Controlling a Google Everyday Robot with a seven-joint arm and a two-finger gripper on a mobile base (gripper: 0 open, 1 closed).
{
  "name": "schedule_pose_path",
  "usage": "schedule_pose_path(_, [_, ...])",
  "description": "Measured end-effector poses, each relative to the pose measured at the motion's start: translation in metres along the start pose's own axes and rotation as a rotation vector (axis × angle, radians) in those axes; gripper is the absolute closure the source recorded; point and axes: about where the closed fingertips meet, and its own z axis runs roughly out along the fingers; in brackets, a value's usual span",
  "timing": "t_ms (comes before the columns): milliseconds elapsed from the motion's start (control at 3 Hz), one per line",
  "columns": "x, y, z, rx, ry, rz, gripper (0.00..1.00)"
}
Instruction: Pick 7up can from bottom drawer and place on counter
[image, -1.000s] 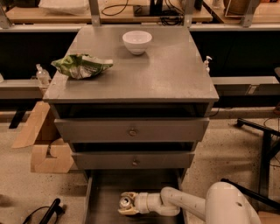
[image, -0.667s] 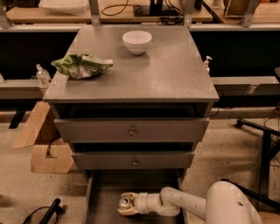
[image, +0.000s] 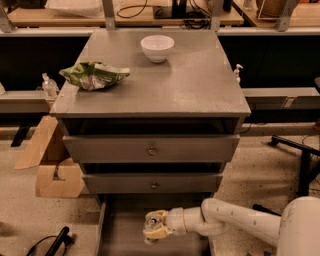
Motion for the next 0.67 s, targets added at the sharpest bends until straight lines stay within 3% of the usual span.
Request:
schedule_pose_path(333, [-0.067, 0.007, -0.061, 0.017, 0.004, 0.057, 1.00])
schedule_pose_path(667, [-0.149, -0.009, -0.132, 0.102, 0.007, 0.052, 1.00])
